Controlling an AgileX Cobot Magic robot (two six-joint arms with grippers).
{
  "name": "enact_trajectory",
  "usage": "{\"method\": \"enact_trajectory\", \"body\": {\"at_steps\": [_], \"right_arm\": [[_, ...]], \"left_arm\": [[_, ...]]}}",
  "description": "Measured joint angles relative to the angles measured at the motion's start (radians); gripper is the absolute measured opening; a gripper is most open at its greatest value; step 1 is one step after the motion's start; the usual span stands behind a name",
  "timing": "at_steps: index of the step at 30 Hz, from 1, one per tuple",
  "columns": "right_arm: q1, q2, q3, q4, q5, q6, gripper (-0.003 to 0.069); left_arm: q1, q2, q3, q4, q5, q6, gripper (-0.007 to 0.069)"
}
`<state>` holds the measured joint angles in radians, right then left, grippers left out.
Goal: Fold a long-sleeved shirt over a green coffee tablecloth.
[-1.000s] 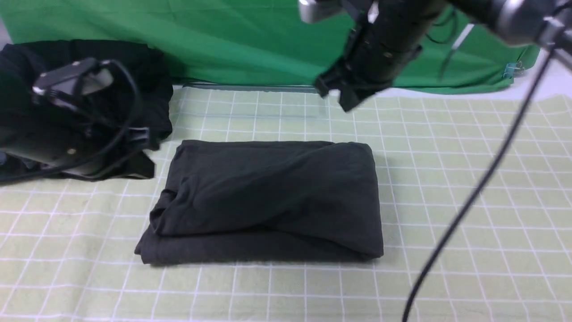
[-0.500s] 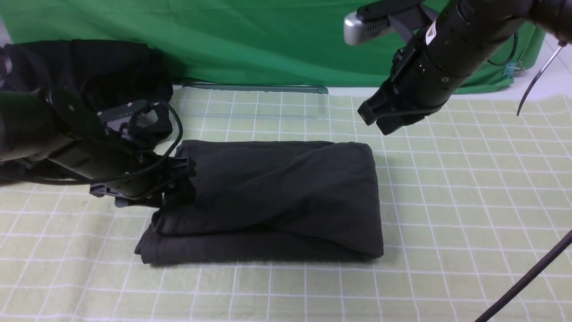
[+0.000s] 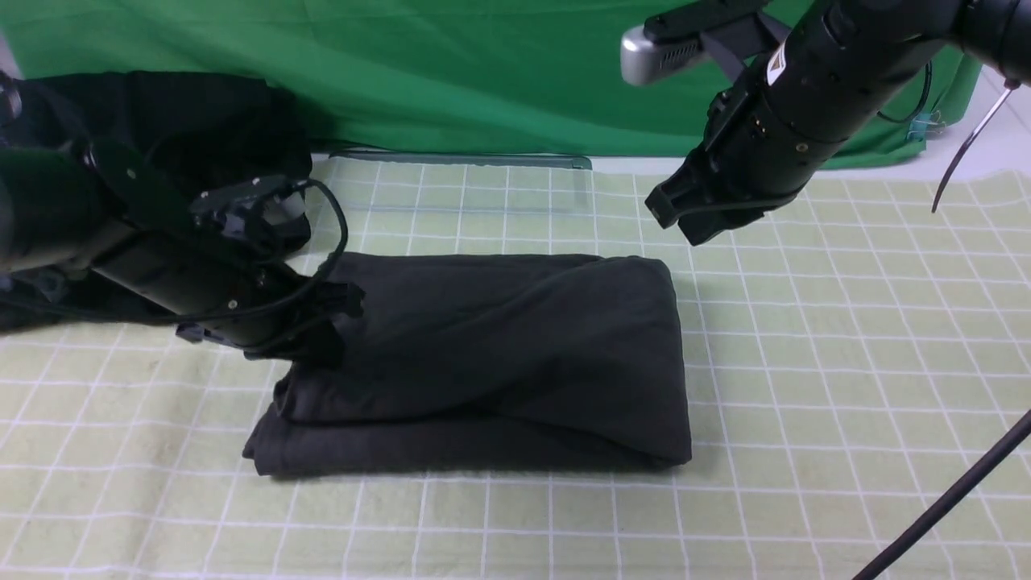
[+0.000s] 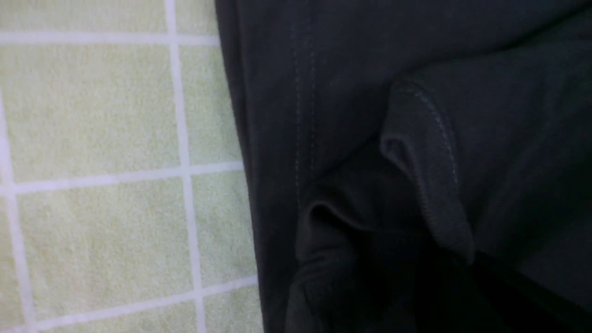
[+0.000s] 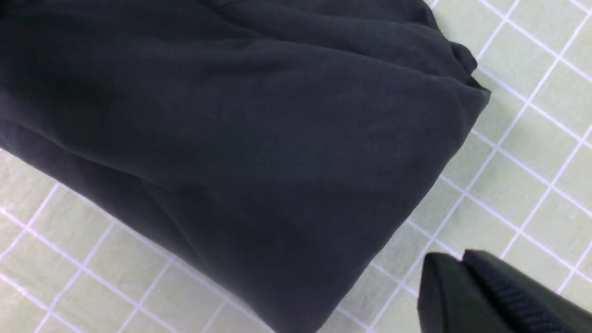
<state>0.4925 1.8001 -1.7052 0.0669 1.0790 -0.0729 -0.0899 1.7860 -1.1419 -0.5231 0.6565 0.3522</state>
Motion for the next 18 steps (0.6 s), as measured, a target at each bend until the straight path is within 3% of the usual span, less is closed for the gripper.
{"method": "enact_trajectory", "body": {"at_steps": [8,13,18], "right_arm": [[0.0,0.0,0.0,0.0,0.023,0.0,0.005],[0.0,0.0,0.0,0.0,0.045,0.0,0.0055],[0.0,0.0,0.0,0.0,0.048,0.0,0.0064]], "left_arm": [[0.0,-0.056,-0.035,0.099,0.062,-0.012,0.0006],[0.0,-0.086,-0.035,0.196,0.05,-0.048,0.0007],[0.0,-0.085,-0.036,0.214,0.015,-0.06,0.0007]]}}
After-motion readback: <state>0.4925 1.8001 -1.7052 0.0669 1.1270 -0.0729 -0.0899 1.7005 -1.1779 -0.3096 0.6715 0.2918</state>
